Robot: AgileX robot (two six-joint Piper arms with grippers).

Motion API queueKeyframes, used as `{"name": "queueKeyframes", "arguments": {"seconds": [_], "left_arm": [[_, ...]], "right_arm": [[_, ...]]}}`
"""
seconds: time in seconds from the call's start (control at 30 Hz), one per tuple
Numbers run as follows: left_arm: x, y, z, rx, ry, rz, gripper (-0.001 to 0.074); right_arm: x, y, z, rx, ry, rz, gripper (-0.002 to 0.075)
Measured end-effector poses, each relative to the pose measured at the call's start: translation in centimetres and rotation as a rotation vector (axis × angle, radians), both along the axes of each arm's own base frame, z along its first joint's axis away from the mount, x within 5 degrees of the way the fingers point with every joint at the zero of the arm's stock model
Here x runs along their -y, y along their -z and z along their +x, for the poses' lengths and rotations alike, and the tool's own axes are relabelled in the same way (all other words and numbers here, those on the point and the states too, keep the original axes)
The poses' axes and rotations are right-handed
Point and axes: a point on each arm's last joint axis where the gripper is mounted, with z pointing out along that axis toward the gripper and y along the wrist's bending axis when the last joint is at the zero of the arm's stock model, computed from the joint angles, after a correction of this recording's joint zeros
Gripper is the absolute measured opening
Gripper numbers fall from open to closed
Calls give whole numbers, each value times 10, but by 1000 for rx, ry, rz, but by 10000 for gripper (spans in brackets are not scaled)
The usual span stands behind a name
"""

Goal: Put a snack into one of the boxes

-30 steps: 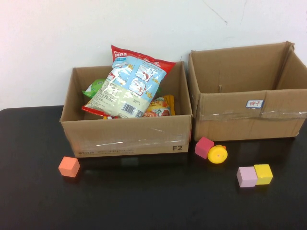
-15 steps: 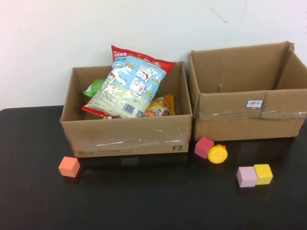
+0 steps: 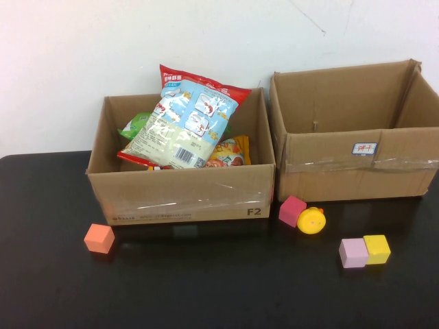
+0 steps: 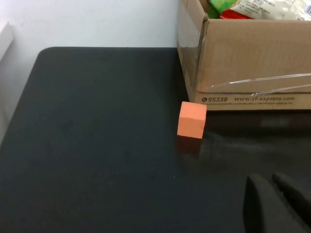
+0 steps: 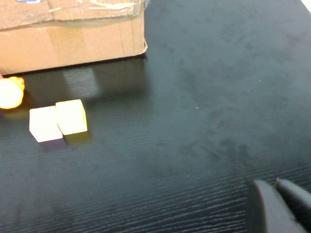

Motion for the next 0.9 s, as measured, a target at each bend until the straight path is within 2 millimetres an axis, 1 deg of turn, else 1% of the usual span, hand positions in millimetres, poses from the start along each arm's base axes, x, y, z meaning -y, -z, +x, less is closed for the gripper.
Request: {"name": "queueKeyframes", "arguments": {"seconds": [0.67, 0.77, 0.9], "left_arm": [[-1, 0, 0, 9, -21, -2, -1], [-1, 0, 0, 10, -22, -4, -1], [-1, 0, 0, 10, -22, -4, -1]], "right_arm": [[0, 0, -1, 4, 0, 1, 29], [2, -1, -7, 50, -2, 14, 29], [7, -4, -24, 159, 0, 44, 29]]}}
